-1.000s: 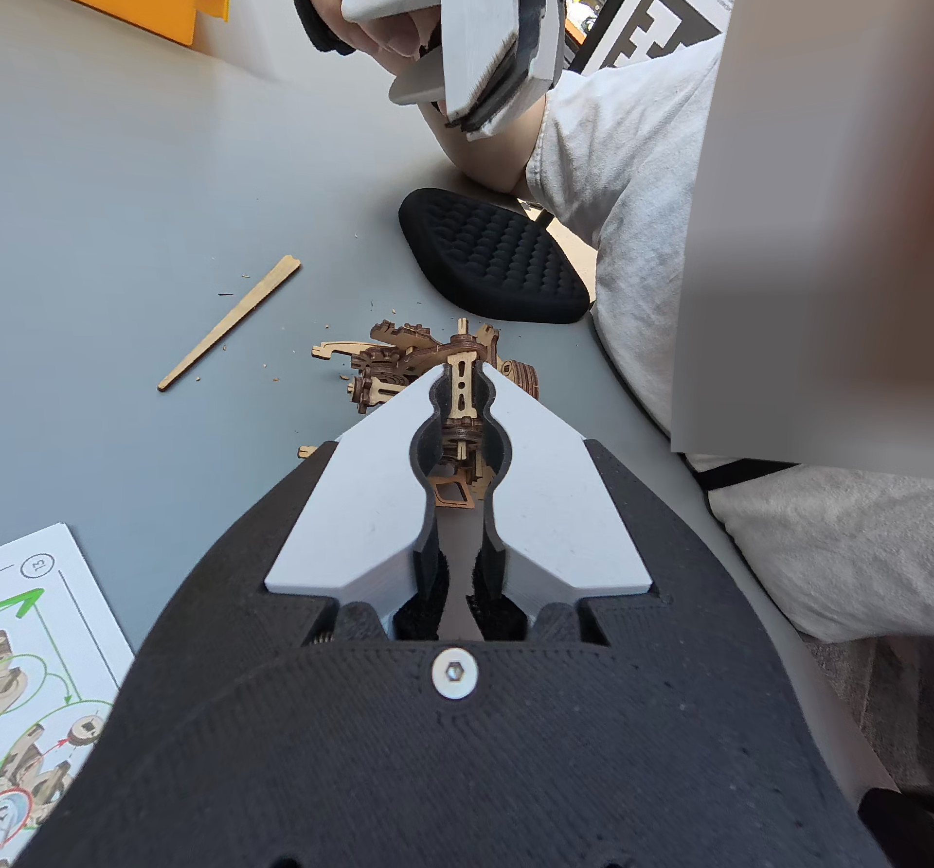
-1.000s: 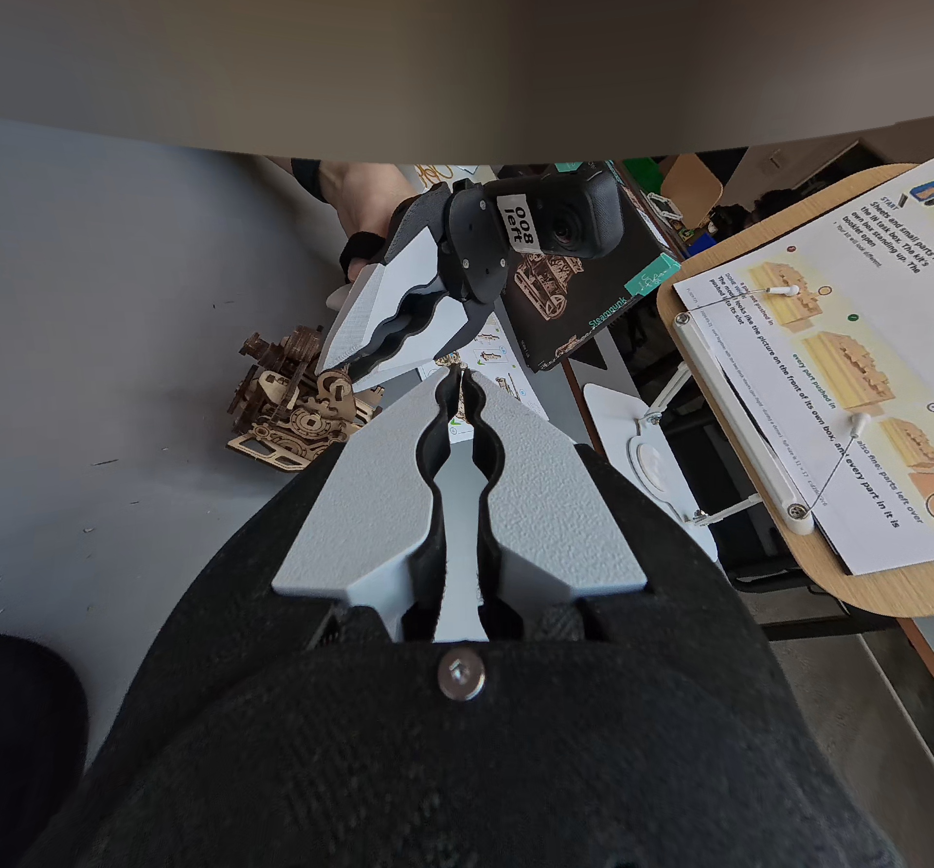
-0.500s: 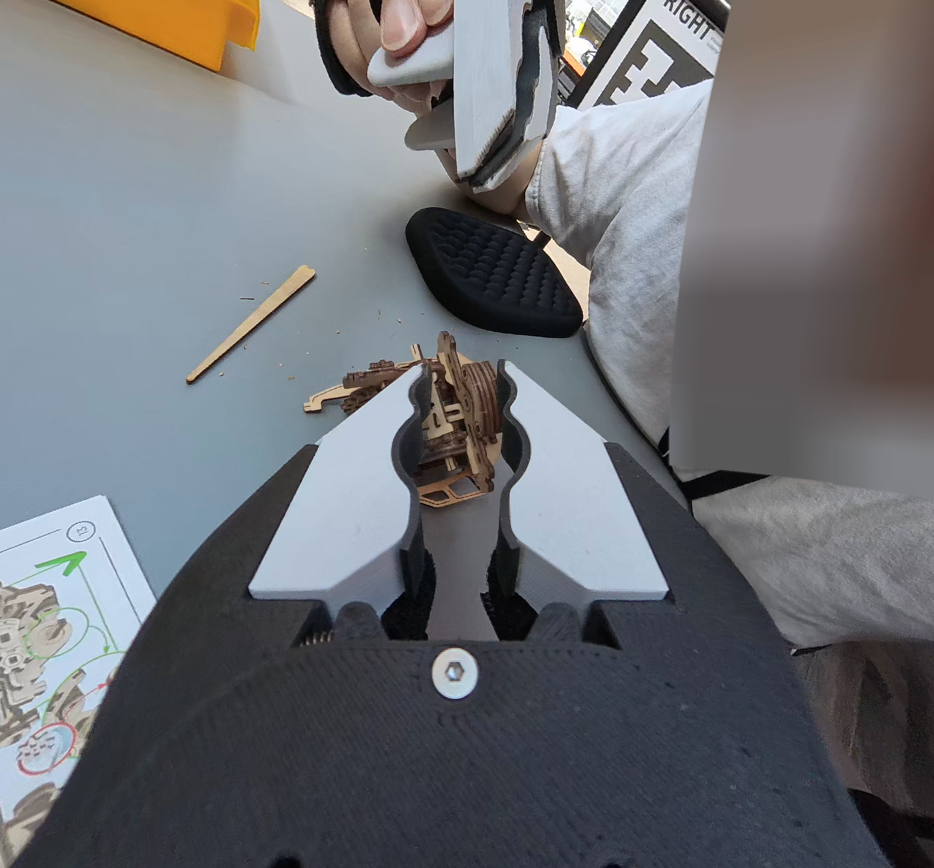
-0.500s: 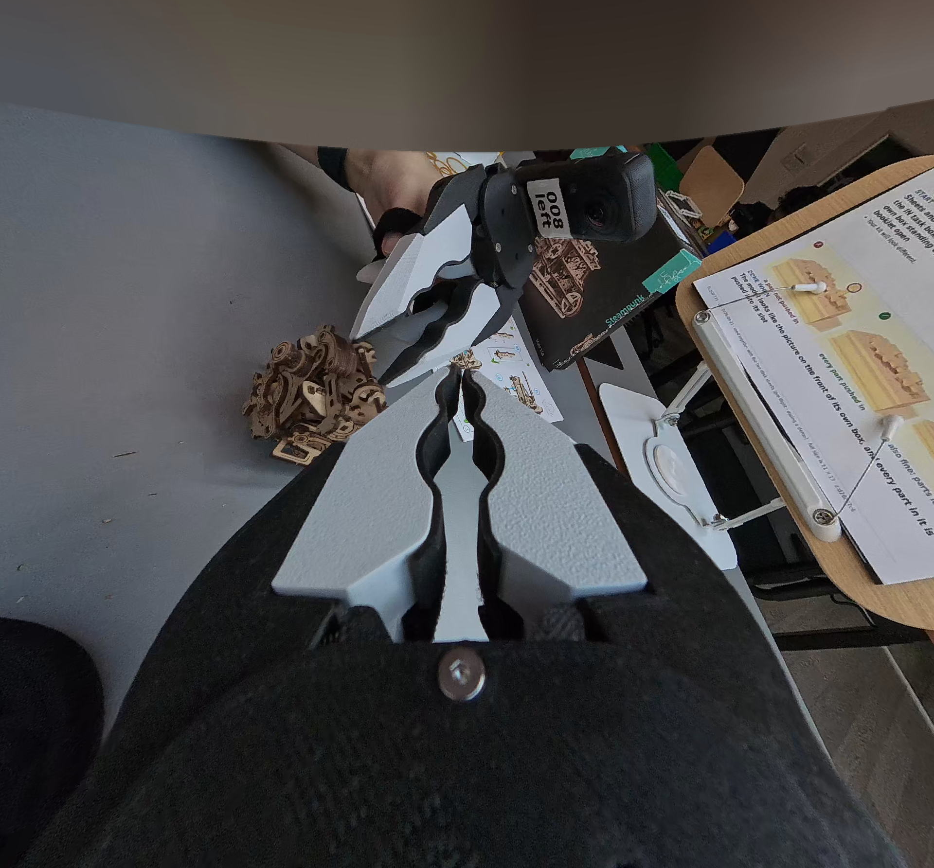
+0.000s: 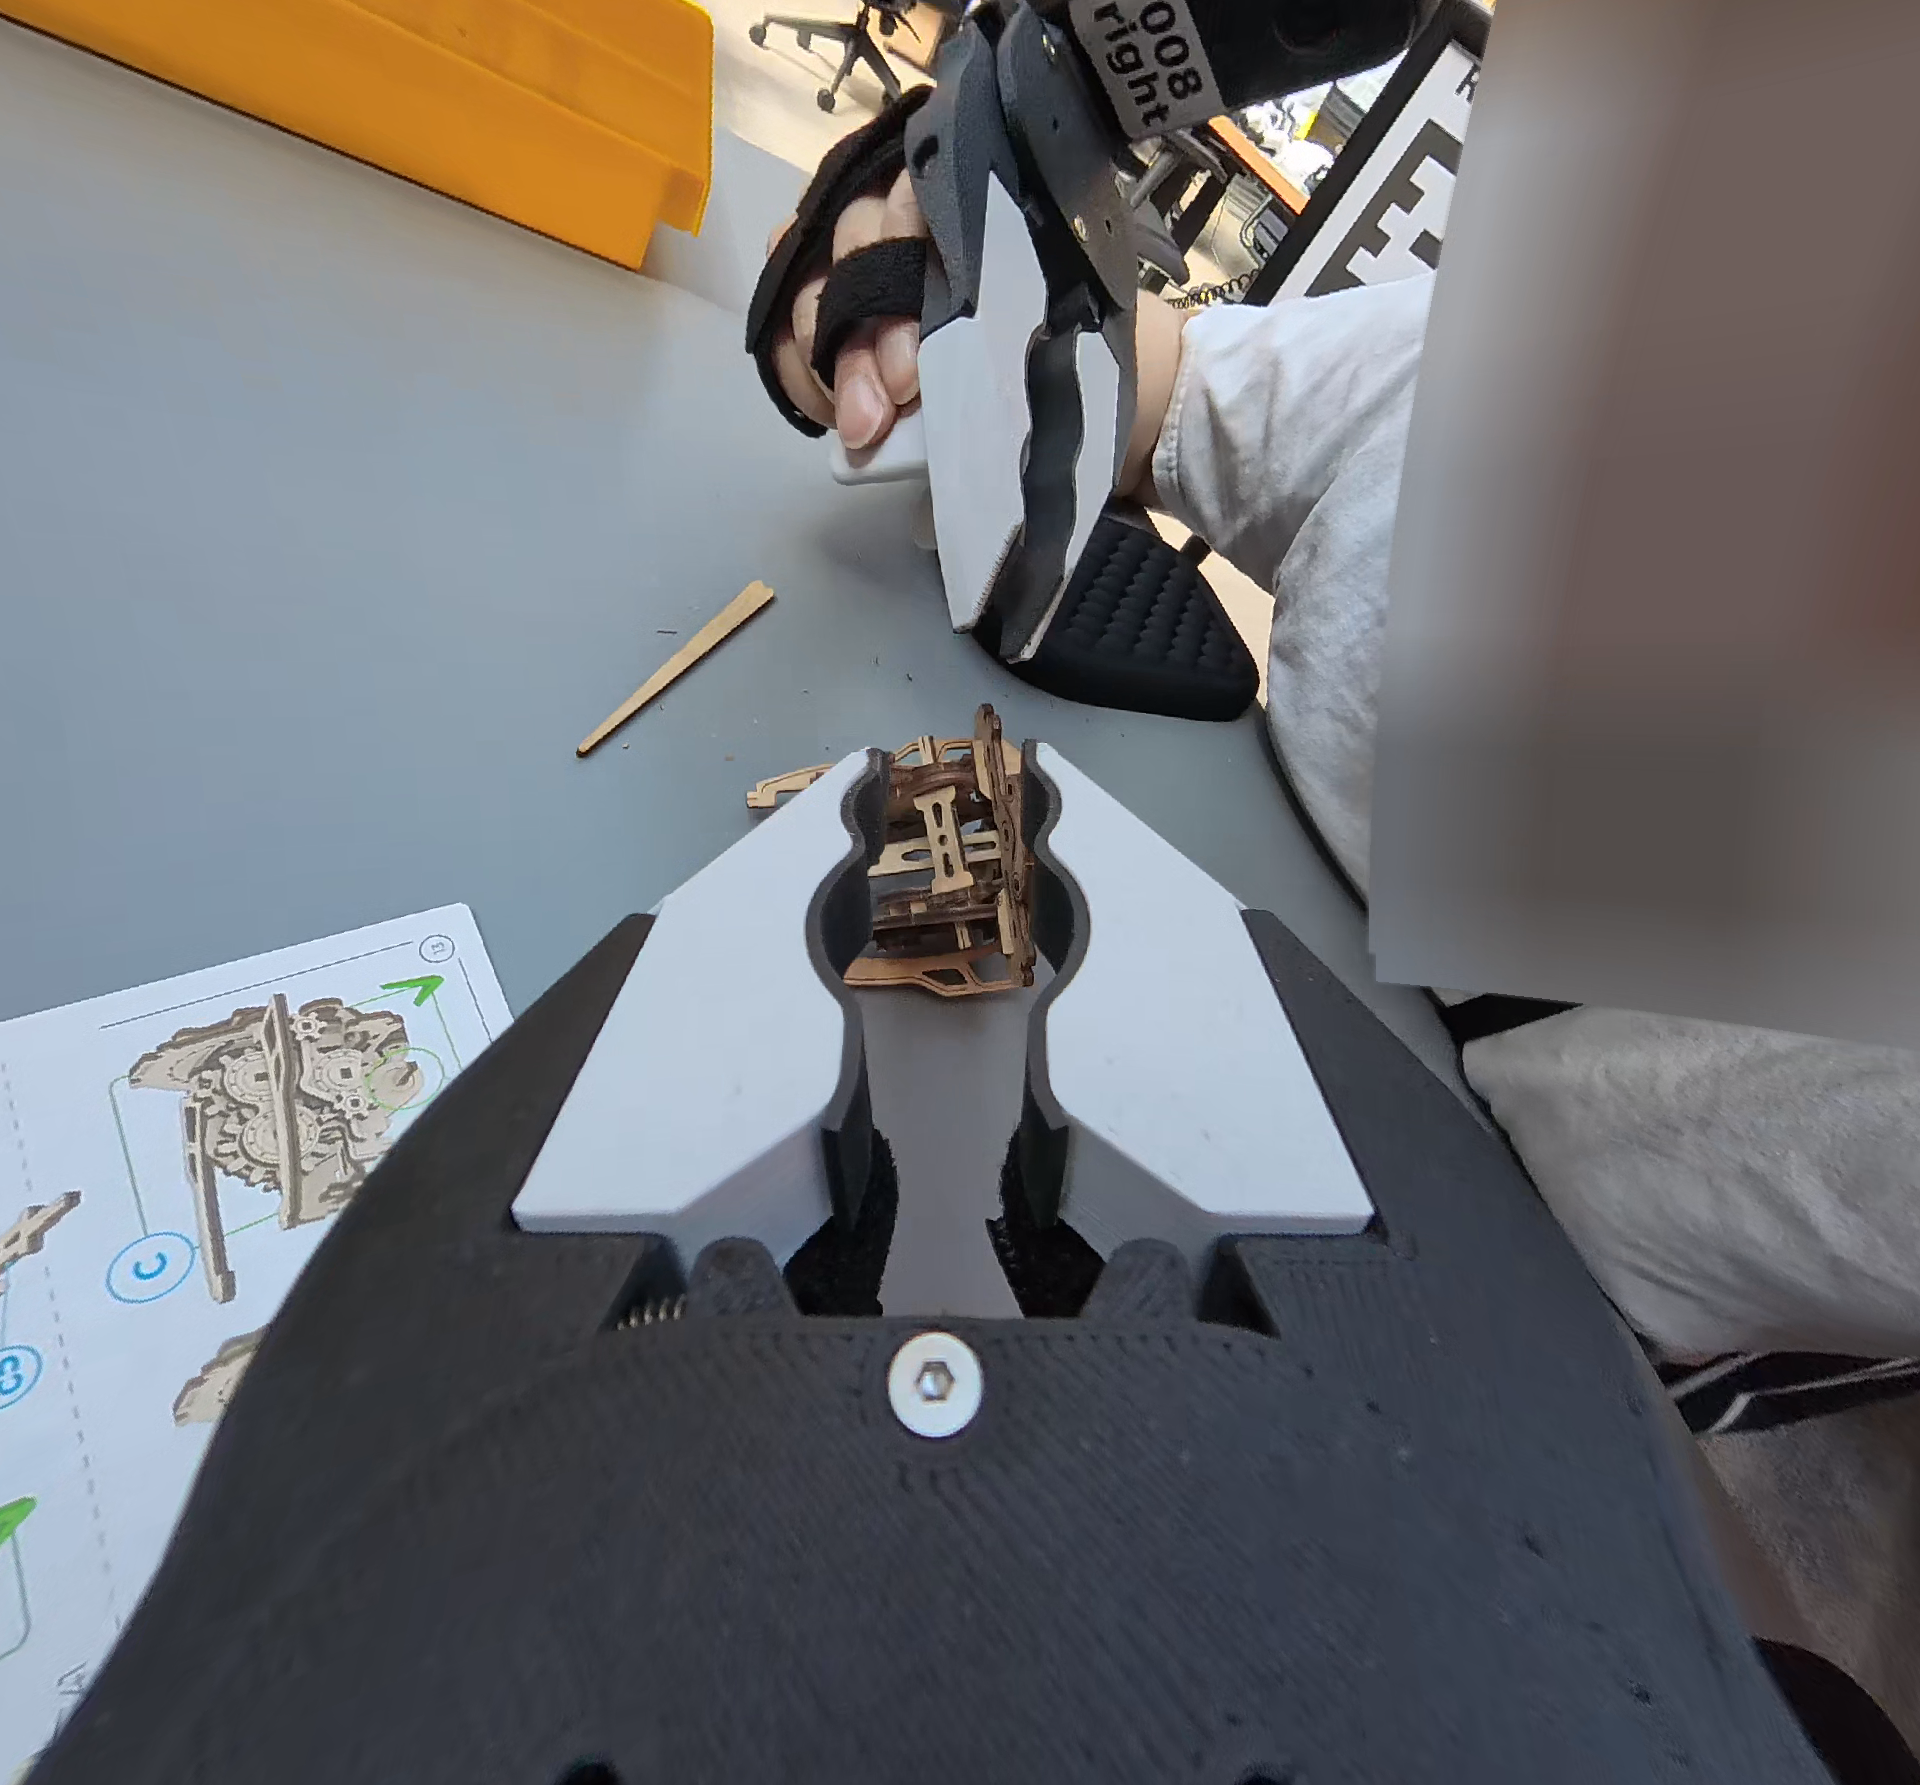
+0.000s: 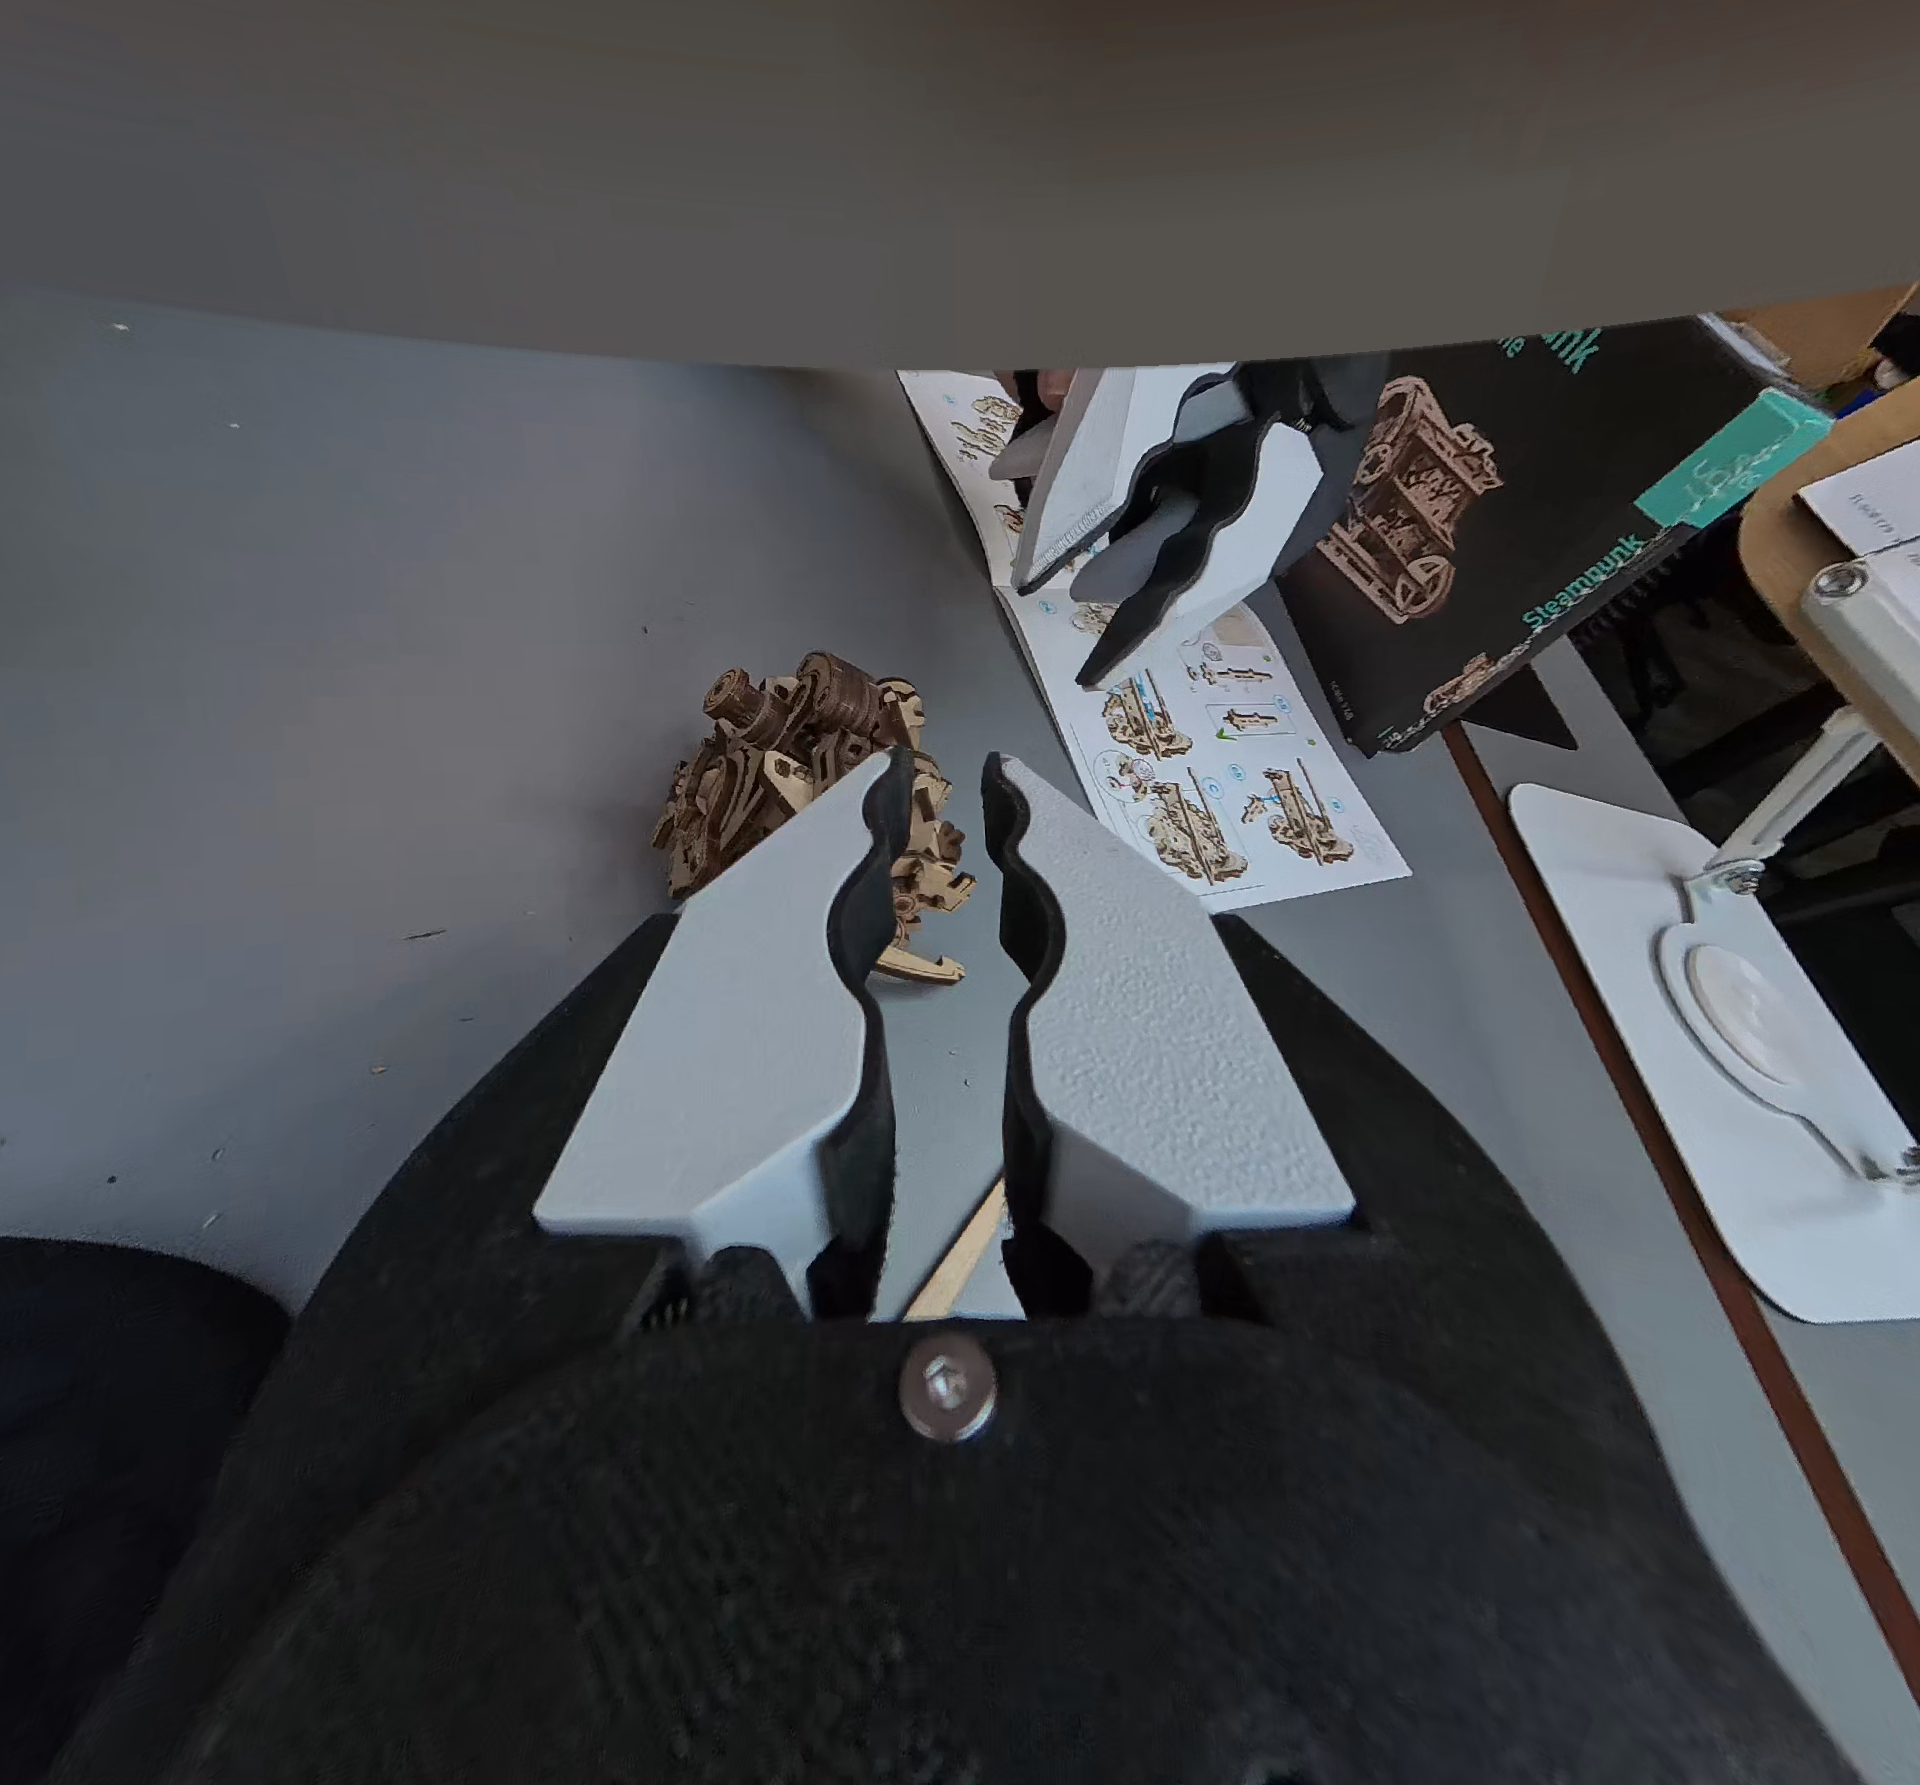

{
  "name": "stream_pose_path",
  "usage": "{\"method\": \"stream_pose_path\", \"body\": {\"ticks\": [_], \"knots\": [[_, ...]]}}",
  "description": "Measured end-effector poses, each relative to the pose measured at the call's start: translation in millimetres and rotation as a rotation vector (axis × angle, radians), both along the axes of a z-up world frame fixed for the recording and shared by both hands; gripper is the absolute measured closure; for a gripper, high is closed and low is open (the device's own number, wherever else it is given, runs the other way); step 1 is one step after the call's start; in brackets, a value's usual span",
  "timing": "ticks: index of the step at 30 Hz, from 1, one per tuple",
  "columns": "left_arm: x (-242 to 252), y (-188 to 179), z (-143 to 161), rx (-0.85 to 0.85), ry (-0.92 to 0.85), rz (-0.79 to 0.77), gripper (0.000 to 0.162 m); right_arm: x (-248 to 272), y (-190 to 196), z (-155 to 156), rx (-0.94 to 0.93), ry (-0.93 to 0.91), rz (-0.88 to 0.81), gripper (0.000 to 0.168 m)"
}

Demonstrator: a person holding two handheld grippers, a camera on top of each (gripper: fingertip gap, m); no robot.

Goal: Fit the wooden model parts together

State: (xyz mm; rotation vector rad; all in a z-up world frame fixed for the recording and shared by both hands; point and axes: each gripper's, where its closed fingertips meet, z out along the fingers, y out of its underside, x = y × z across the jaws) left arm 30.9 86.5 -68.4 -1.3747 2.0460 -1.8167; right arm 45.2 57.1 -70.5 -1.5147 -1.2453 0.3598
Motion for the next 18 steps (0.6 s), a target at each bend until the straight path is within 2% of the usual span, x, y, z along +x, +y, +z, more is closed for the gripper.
{"method": "stream_pose_path", "body": {"ticks": [7, 14, 18], "knots": [[-12.6, -12.2, -27.6, 0.059, 0.132, -0.108, 0.140, -5.0, 8.3, -24.4, -0.233, 0.075, 0.040, 0.159], [-11.4, -21.6, -33.8, 0.050, 0.141, -0.141, 0.145, -6.7, 6.4, -26.5, -0.221, 0.065, 0.056, 0.168], [-11.0, -24.3, -35.4, 0.055, 0.138, -0.148, 0.150, -7.3, 3.2, -25.7, -0.221, 0.063, 0.073, 0.168]]}}
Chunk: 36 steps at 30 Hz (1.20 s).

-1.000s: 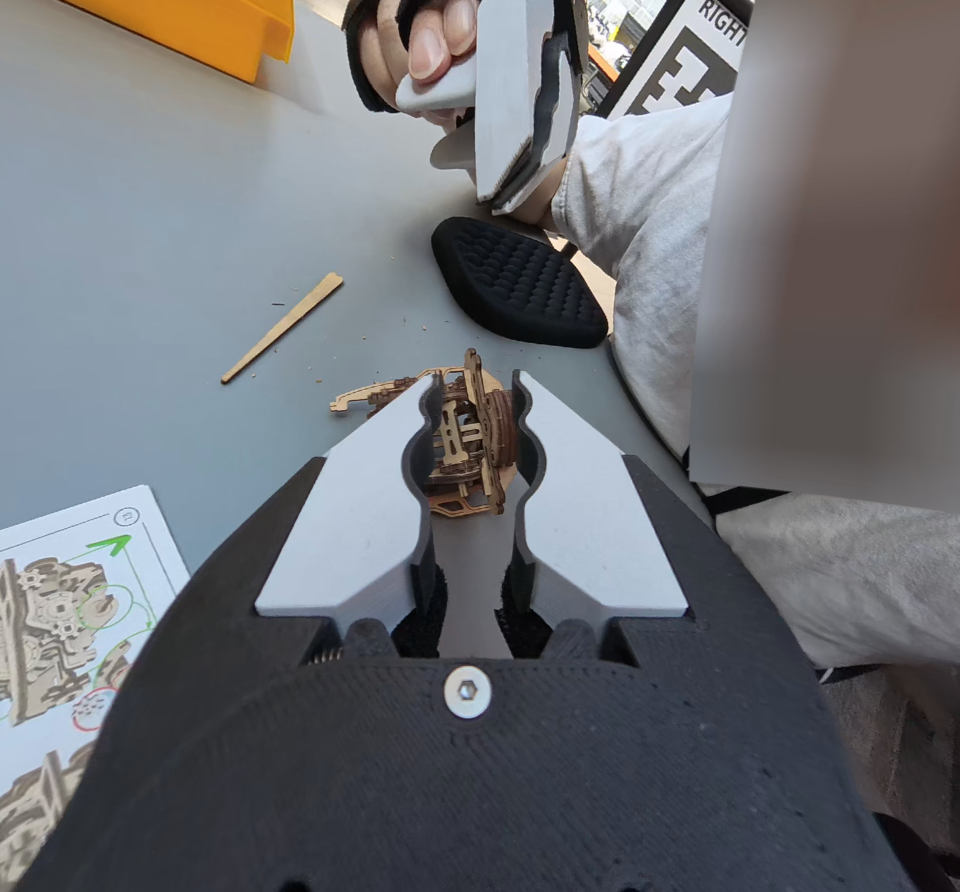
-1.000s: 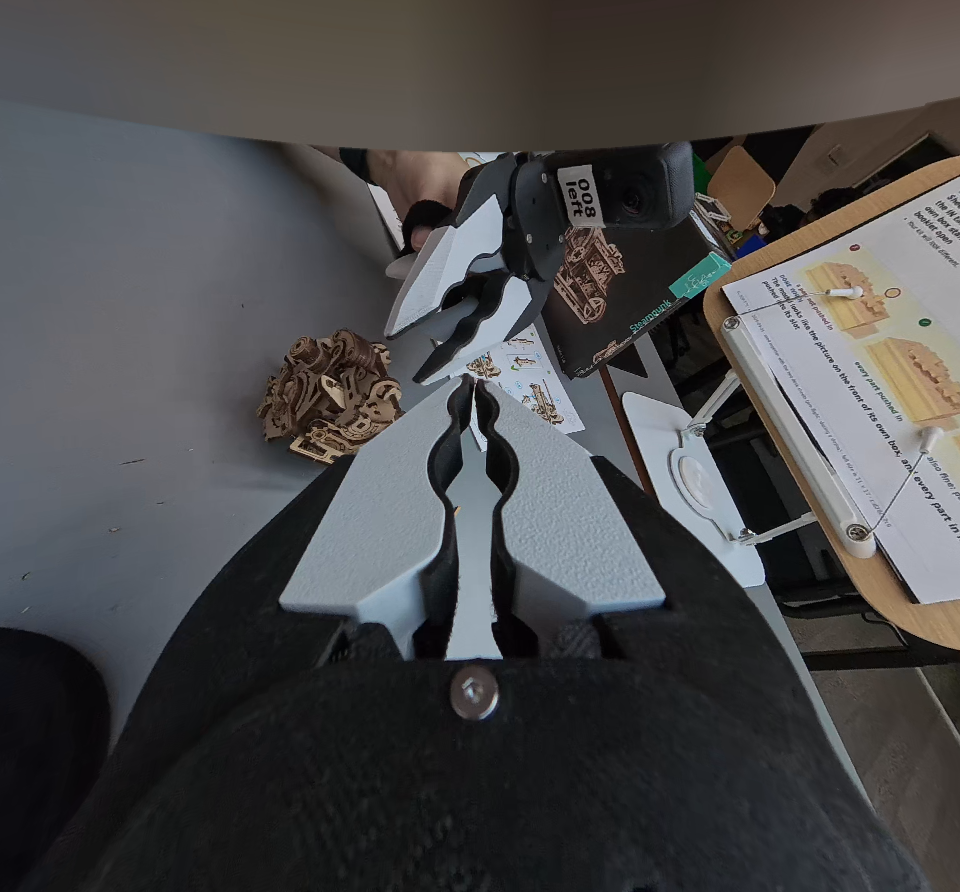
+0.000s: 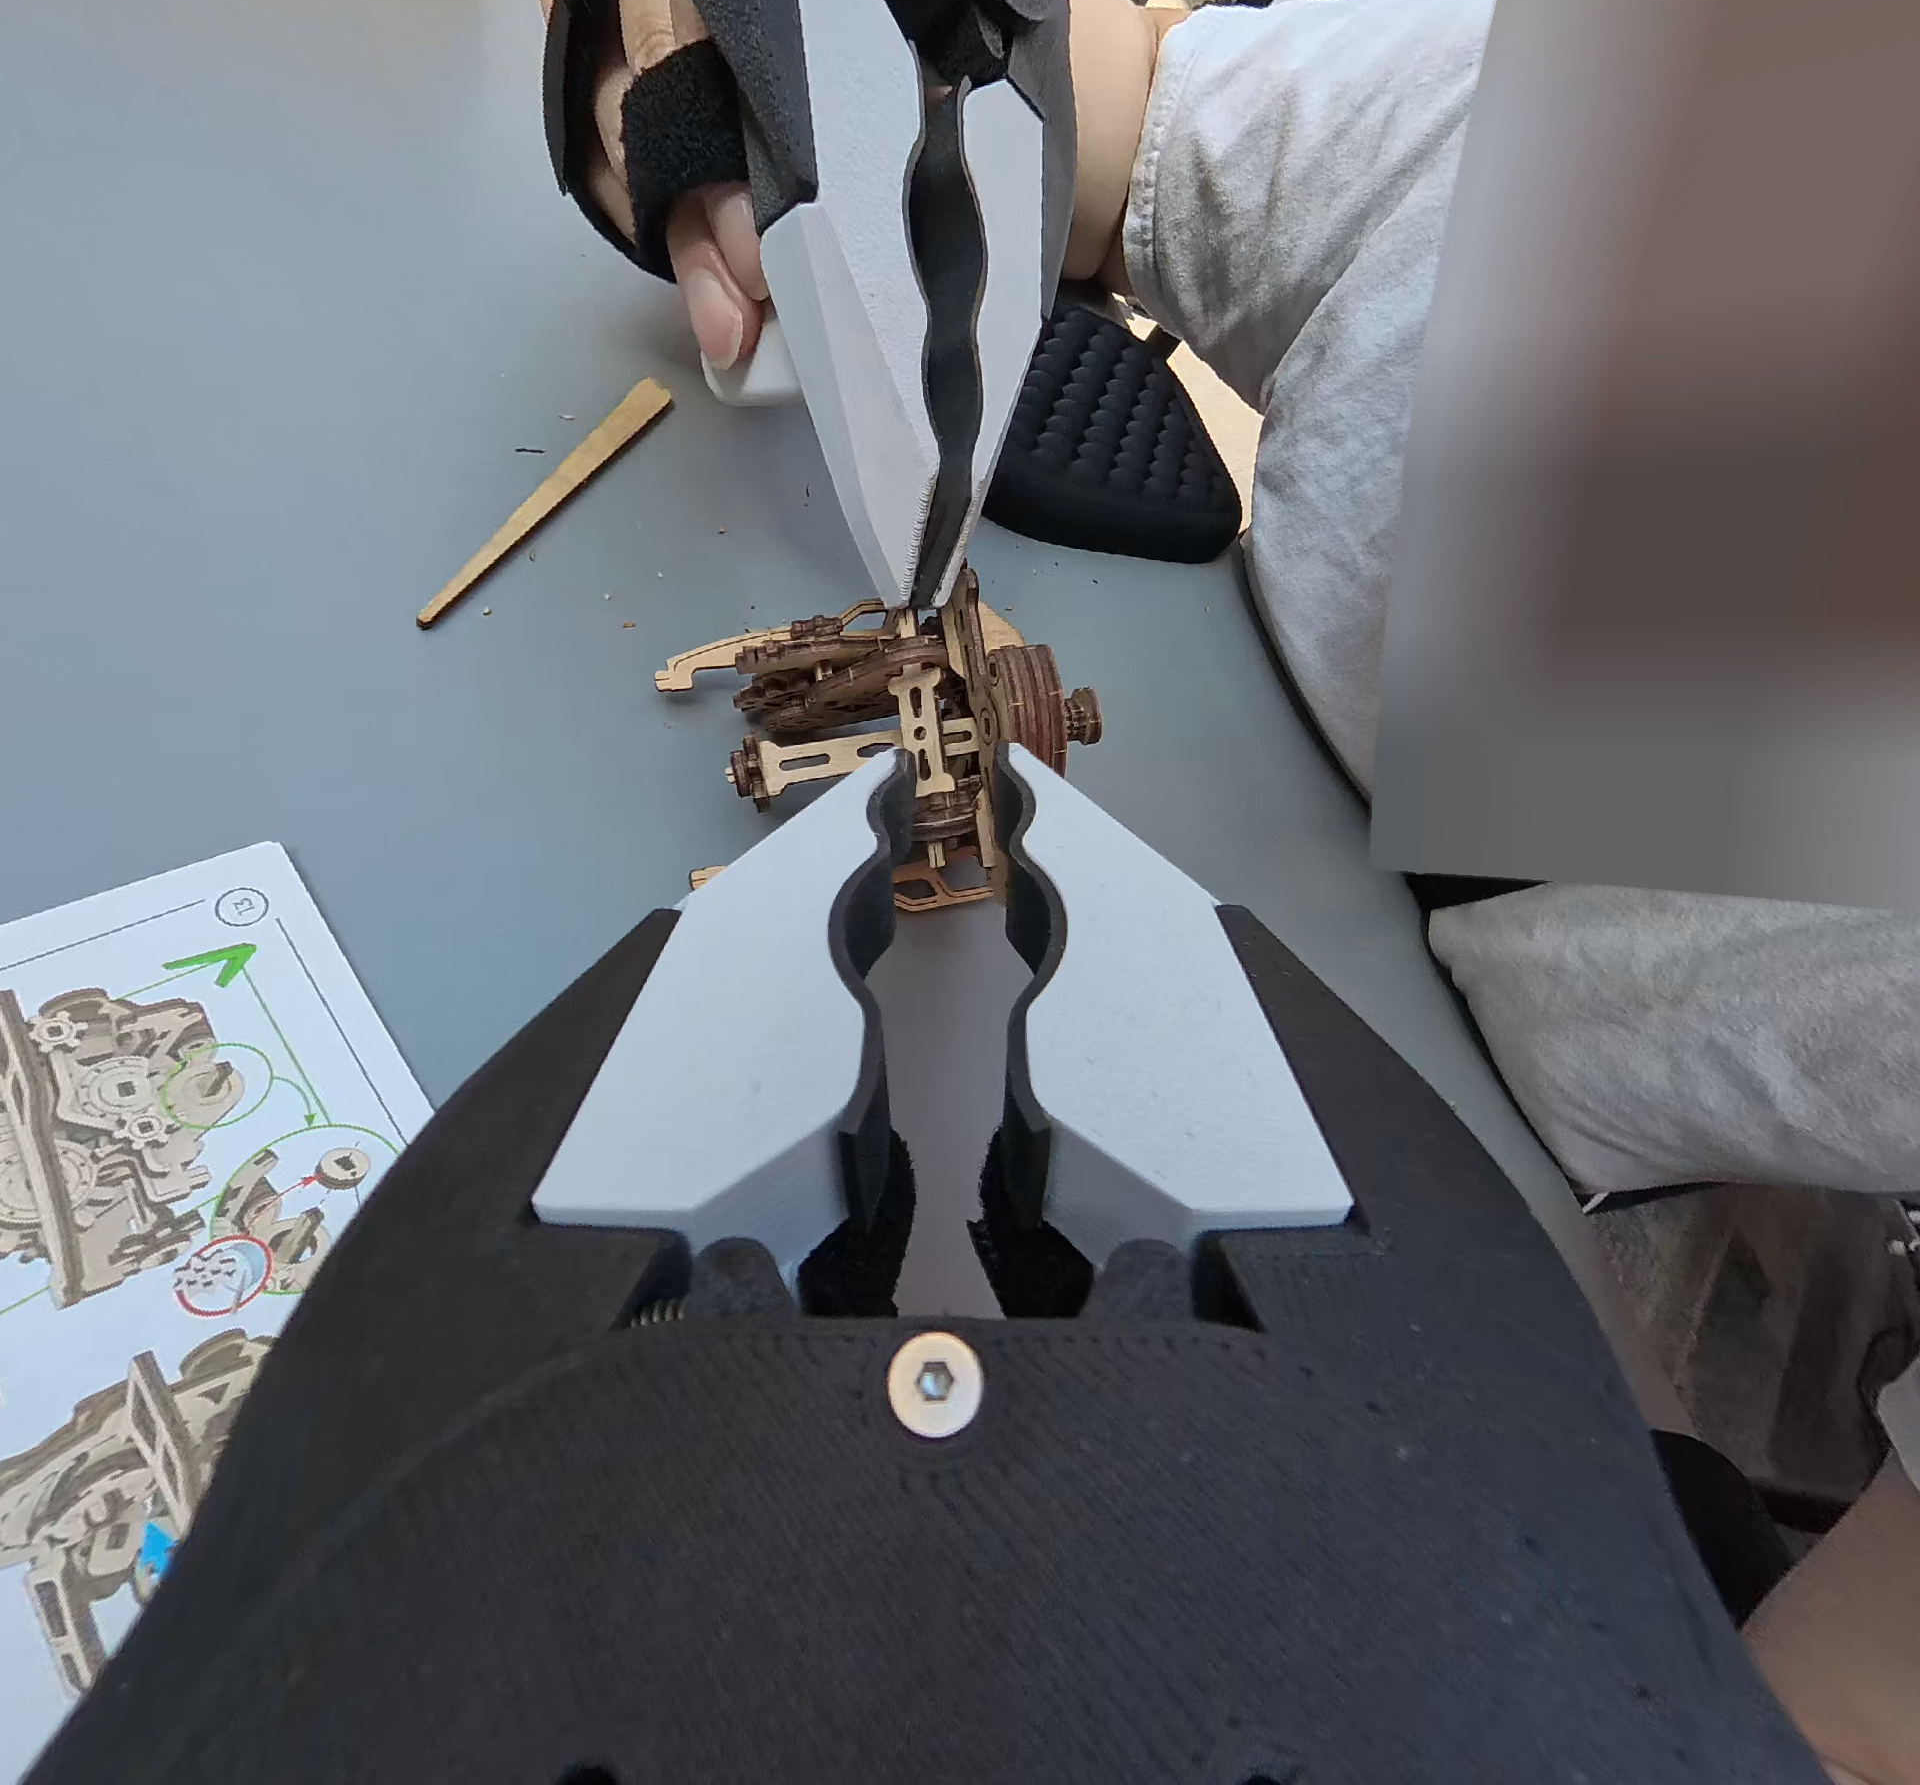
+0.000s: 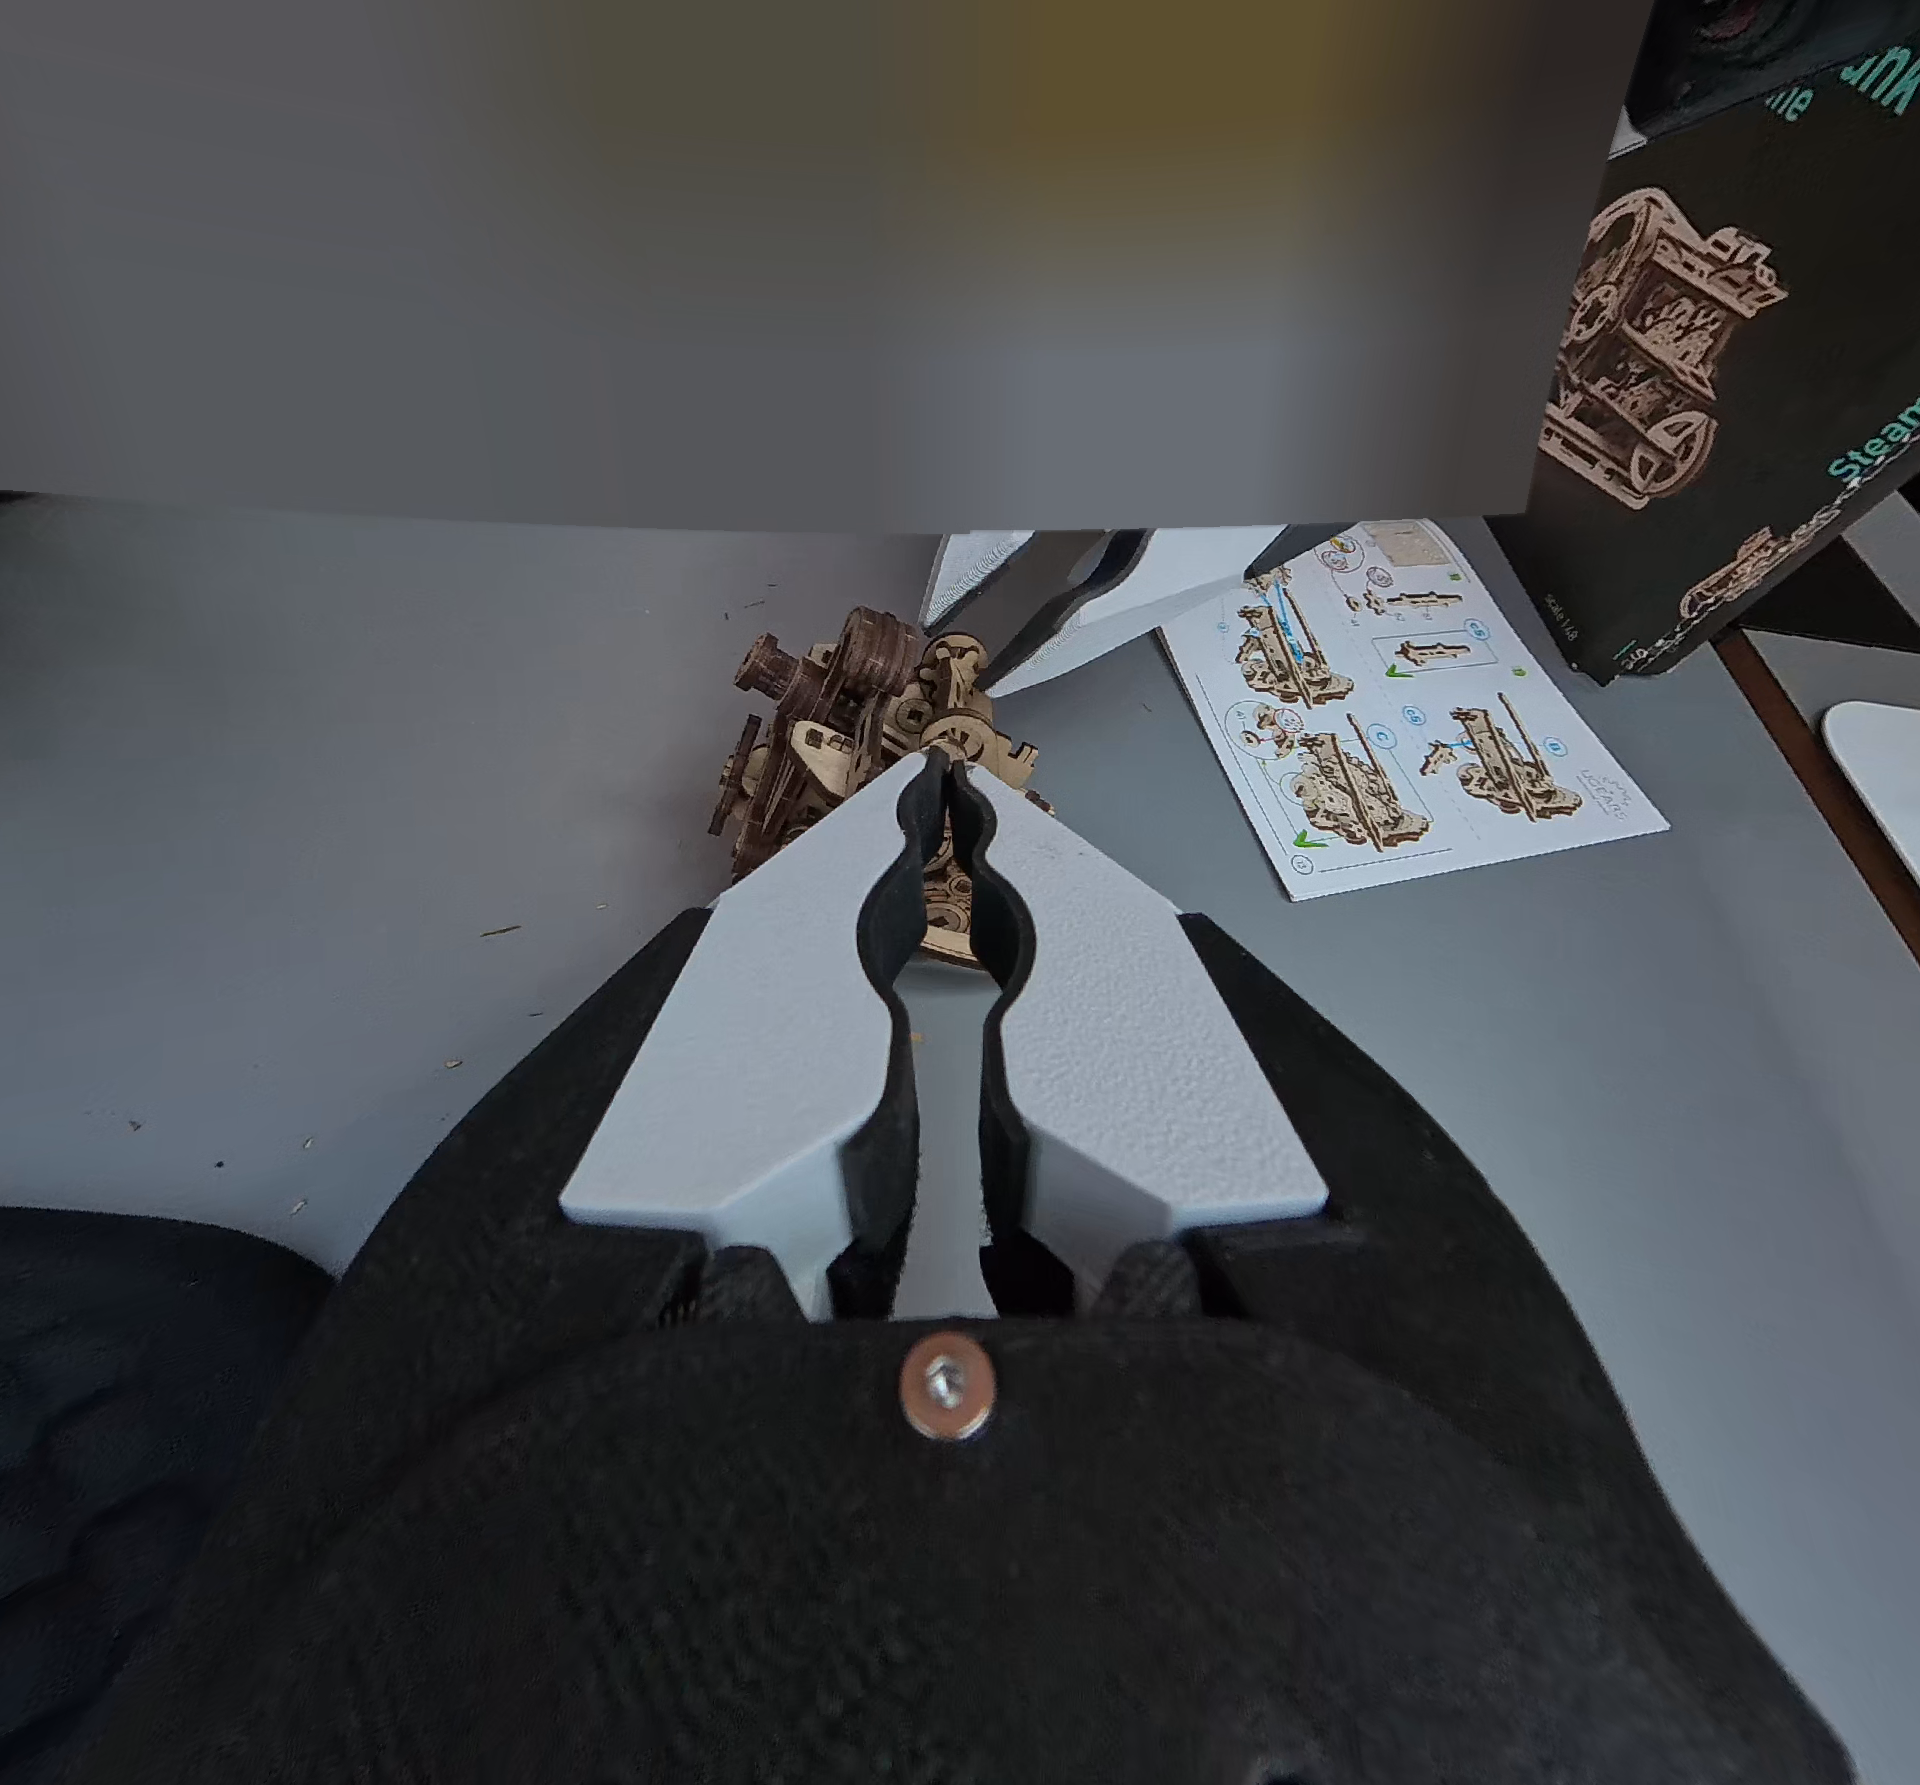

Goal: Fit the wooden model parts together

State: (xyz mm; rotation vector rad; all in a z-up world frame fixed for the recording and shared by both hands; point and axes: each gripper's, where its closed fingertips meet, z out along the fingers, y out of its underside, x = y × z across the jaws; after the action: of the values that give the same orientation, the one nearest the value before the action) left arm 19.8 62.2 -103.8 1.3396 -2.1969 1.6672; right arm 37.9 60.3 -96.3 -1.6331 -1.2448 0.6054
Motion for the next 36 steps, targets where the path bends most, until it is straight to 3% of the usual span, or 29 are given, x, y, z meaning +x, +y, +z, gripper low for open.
{"method": "stream_pose_path", "body": {"ticks": [11, 19, 33, 36], "knots": [[0.9, 0.2, -5.1, 0.001, 0.016, 0.002, 0.159, -2.3, 4.2, -1.8, 0.027, -0.013, -0.011, 0.162], [1.9, -0.5, -4.5, -0.011, 0.018, 0.005, 0.162, -2.9, 7.1, -2.5, 0.026, -0.016, -0.027, 0.168], [-9.4, 11.8, 2.3, -0.018, 0.053, 0.000, 0.156, 2.0, 3.3, -0.8, 0.019, 0.028, 0.000, 0.161], [-14.7, 12.0, -3.3, 0.011, 0.077, -0.021, 0.155, -0.8, 3.0, -6.4, 0.012, 0.001, 0.003, 0.168]]}}
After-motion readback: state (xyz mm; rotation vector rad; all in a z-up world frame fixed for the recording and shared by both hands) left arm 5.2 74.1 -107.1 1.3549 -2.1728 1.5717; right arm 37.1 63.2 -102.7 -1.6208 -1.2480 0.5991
